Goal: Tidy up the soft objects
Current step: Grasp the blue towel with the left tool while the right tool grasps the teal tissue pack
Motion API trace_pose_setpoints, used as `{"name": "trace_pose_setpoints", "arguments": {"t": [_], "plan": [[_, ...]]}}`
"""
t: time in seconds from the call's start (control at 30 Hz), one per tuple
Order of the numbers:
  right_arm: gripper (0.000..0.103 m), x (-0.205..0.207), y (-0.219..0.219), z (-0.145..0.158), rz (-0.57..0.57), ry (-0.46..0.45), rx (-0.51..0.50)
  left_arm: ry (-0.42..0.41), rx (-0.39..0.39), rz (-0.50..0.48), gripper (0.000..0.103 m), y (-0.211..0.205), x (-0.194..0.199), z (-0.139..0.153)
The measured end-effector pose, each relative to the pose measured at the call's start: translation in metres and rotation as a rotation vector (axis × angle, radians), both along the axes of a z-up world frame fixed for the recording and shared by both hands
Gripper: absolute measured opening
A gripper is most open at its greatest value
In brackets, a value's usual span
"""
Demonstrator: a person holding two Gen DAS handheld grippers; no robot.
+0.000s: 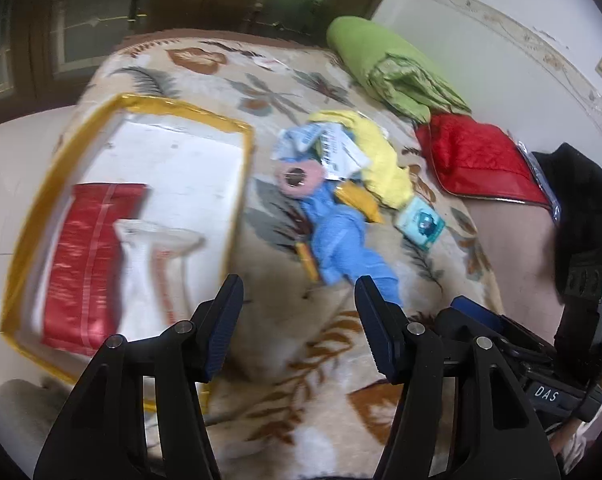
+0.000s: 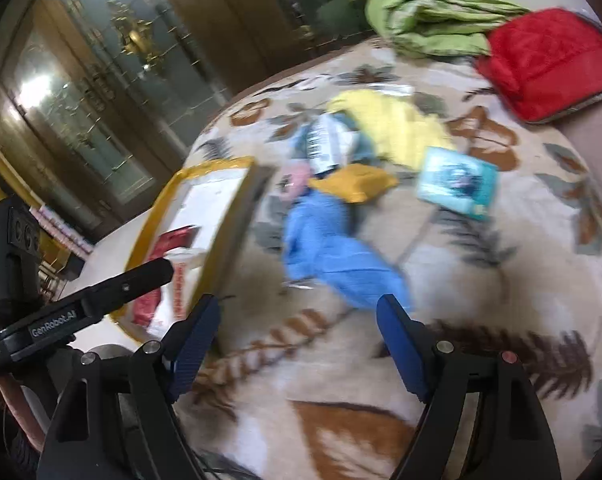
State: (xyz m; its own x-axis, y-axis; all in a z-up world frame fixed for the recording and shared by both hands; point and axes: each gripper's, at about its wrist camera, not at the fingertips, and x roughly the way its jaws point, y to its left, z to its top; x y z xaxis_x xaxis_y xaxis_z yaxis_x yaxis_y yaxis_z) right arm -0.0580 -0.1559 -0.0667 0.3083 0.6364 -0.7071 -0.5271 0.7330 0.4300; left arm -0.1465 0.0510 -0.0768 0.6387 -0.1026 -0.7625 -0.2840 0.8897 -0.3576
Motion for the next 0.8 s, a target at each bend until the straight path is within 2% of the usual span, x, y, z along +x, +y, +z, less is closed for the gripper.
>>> {"name": "trace_pose_setpoints", "arguments": {"t": [0.17, 0.4, 0.6, 0.67, 0.73, 0.8], "plan": [[0.081, 0.025, -0.031, -0.005, -0.051, 0.018, 0.01, 0.033, -0.01, -0.026, 0.058, -0.016, 0.029, -0.008], [0.081, 0.073, -0.04, -0.009, -0.056, 0.009, -0.006, 0.092, 0.025, -0.04, 0.058, -0.025, 0.082, -0.034], [0.081, 0.137, -0.032, -0.015, -0.071, -0.041, -0.13, 0.147, 0.08, -0.093, 0.058, -0.041, 0.137, -0.06], [0.081, 0.159, -0.028, -0.028, -0.068, -0.023, -0.16, 0.161, 0.111, -0.095, 0.058, -0.047, 0.143, -0.066], [0.081, 0.176, -0.026, -0.051, -0.057, 0.03, -0.172, 0.191, 0.148, -0.106, 0.042, -0.05, 0.143, -0.072], [0.081, 0.181, -0.028, -0.067, -0.045, 0.09, -0.144, 0.171, 0.136, -0.118, 0.039, -0.047, 0.133, -0.068]]}}
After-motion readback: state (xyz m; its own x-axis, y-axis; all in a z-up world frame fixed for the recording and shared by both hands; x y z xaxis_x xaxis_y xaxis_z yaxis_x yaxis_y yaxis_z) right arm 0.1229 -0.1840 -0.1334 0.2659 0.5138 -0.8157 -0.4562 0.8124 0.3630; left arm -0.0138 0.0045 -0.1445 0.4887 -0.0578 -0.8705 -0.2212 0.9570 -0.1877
